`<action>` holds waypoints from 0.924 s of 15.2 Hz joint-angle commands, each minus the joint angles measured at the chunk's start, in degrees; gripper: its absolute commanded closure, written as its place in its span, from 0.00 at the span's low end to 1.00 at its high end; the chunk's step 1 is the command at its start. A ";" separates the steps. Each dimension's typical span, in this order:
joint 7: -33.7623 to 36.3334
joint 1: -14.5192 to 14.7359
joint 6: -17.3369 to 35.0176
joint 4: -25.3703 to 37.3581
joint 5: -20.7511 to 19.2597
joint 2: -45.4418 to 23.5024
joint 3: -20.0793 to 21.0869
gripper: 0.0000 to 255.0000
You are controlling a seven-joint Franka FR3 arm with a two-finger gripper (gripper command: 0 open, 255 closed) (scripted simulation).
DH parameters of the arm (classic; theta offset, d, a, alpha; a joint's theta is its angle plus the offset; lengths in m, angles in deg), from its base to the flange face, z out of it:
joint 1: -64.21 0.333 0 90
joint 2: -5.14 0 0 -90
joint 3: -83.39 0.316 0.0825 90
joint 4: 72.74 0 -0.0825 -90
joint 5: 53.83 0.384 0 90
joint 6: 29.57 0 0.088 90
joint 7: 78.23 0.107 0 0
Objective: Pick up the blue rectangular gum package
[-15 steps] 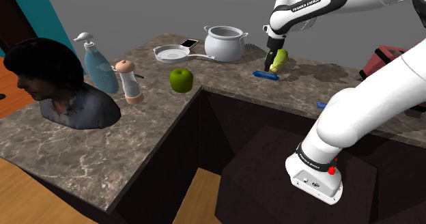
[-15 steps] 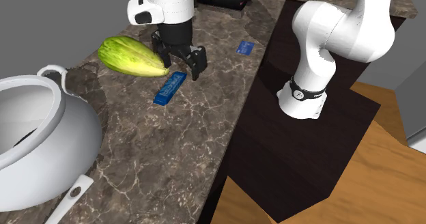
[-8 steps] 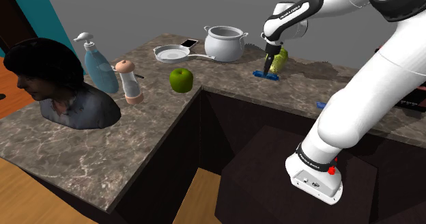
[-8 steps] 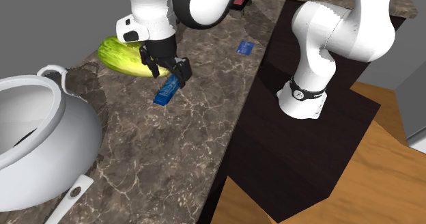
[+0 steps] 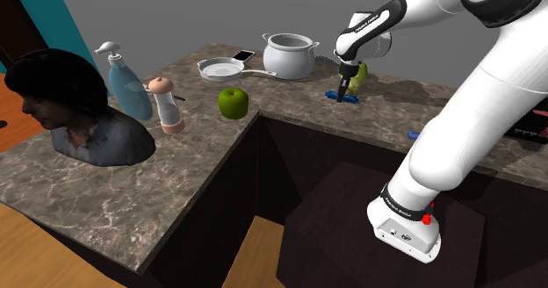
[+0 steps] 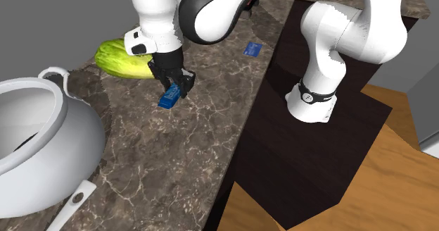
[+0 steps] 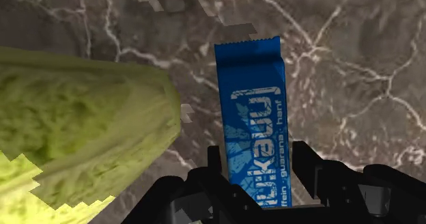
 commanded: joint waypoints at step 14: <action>1.66 -0.47 -4.78 1.86 -2.34 3.33 0.63 1.00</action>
